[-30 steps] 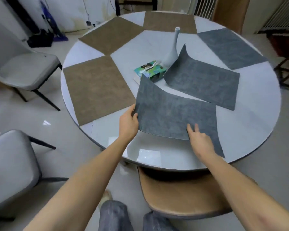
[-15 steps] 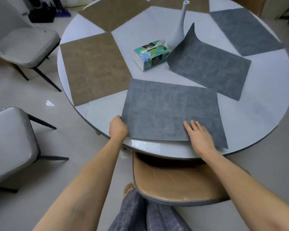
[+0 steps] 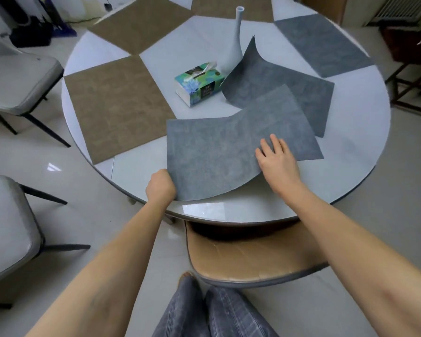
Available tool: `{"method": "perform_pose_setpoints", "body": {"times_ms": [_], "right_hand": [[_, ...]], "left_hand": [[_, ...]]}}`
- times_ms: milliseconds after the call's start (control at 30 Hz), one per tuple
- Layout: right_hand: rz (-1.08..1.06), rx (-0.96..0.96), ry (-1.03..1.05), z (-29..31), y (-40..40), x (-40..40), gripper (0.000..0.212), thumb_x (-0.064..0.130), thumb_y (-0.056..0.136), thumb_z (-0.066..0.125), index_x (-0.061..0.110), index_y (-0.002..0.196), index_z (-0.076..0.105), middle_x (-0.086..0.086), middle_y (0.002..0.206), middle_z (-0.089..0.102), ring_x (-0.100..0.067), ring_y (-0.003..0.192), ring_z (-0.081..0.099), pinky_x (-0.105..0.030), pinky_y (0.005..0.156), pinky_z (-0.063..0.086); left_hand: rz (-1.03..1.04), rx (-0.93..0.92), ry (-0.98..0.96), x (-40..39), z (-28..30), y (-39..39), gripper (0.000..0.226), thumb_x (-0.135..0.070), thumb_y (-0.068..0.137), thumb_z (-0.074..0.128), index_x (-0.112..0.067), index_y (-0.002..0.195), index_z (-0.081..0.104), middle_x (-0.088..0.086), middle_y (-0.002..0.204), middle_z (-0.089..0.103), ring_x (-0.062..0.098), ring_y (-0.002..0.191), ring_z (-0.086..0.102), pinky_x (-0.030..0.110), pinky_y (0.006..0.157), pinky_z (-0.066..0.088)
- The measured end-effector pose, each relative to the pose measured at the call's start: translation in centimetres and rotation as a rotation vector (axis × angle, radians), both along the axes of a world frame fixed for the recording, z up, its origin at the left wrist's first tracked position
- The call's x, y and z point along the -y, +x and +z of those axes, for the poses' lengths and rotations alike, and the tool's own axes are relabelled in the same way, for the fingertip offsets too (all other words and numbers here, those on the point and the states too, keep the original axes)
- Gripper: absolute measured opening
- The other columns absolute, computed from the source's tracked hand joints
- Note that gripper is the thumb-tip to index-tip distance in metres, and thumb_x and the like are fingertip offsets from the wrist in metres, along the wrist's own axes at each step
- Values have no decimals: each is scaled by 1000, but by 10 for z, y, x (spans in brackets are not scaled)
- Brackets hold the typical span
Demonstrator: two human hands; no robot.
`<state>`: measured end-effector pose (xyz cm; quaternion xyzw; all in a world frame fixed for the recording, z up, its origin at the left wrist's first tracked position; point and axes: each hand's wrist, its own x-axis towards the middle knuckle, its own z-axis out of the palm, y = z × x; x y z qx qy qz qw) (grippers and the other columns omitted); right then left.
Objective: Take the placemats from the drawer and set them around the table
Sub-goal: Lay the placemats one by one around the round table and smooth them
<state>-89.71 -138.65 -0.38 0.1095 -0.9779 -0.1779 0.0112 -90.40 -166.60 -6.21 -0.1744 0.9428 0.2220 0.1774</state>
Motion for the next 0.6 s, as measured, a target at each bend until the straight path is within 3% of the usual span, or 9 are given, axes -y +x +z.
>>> {"method": "perform_pose_setpoints", "body": {"times_ms": [67, 100, 233, 367, 500, 600], "right_hand": [[-146, 212, 16, -25, 13, -15, 56, 2, 90, 51, 9, 143, 35, -17, 152, 30, -35, 143, 24, -45, 116, 21], [-207, 322, 15, -34, 18, -21, 55, 2, 92, 47, 10, 144, 30, -16, 152, 29, -32, 143, 24, -43, 115, 24], [-254, 434, -26, -57, 34, -32, 39, 0, 91, 44, 7, 129, 41, -12, 129, 50, -26, 121, 50, -38, 89, 49], [-112, 416, -49, -64, 36, -31, 36, 1, 93, 43, 6, 129, 41, -13, 143, 40, -26, 133, 41, -37, 92, 49], [-42, 463, -29, -62, 28, -29, 28, 6, 92, 42, 6, 120, 44, -15, 130, 48, -30, 114, 55, -40, 81, 49], [-35, 464, 2, -64, 28, -21, 28, -3, 89, 41, 4, 116, 45, -19, 121, 50, -32, 105, 57, -39, 78, 49]], "left_hand": [[-22, -8, 8, -3, -1, -3, 27, -5, 88, 44, -8, 110, 60, 16, 109, 61, 37, 98, 59, 37, 76, 45], [-28, -8, 10, -4, -2, -3, 27, -4, 88, 43, -8, 108, 60, 16, 107, 61, 36, 94, 58, 36, 73, 45], [-32, 8, 13, -1, -14, 0, 25, -1, 85, 42, -7, 101, 61, 15, 99, 62, 31, 78, 52, 35, 67, 43], [-49, 14, 21, 3, -19, 2, 24, 1, 82, 42, -4, 95, 62, 18, 94, 63, 31, 74, 52, 34, 63, 41], [-65, 3, 26, 4, -19, 2, 27, 2, 83, 46, -6, 101, 65, 15, 91, 64, 32, 77, 55, 34, 63, 43], [-73, 7, 26, 3, -21, 4, 31, 0, 83, 48, -11, 107, 64, 14, 93, 65, 34, 84, 59, 34, 65, 45]]}}
